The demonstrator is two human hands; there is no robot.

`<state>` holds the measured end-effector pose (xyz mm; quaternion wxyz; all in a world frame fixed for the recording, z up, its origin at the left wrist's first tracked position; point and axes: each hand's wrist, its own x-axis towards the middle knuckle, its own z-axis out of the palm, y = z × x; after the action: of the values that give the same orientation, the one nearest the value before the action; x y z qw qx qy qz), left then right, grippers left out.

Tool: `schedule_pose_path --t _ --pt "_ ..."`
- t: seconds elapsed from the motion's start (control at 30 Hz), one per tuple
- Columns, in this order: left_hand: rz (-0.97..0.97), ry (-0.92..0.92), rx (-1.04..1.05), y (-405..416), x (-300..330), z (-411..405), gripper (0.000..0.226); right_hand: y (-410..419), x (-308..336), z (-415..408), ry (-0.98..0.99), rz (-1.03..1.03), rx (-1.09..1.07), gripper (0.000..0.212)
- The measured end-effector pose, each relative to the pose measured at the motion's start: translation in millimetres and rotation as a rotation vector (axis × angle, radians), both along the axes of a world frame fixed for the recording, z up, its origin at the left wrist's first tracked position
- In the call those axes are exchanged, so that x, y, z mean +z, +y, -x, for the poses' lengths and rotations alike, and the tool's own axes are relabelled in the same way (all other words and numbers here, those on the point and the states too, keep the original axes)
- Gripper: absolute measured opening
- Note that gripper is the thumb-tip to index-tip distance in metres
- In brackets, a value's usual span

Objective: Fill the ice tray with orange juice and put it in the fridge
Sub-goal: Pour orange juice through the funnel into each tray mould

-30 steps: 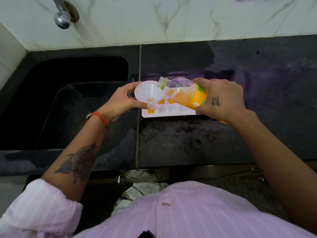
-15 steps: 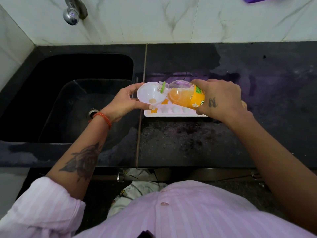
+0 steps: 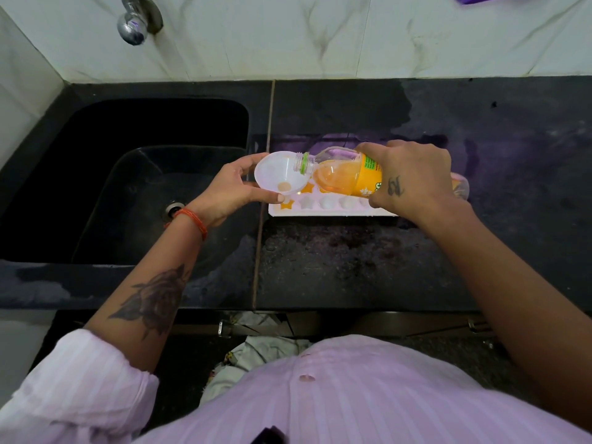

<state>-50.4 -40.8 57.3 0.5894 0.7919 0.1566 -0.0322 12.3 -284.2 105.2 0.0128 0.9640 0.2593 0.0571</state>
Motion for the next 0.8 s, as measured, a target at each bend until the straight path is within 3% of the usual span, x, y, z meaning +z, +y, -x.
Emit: schedule_pose_path --t 0.8 --pt "0.01 -0.014 -0.016 -4.2 2.1 -1.1 0.066 -5.2 -1.9 0.0 -0.019 0.02 0.01 0.064"
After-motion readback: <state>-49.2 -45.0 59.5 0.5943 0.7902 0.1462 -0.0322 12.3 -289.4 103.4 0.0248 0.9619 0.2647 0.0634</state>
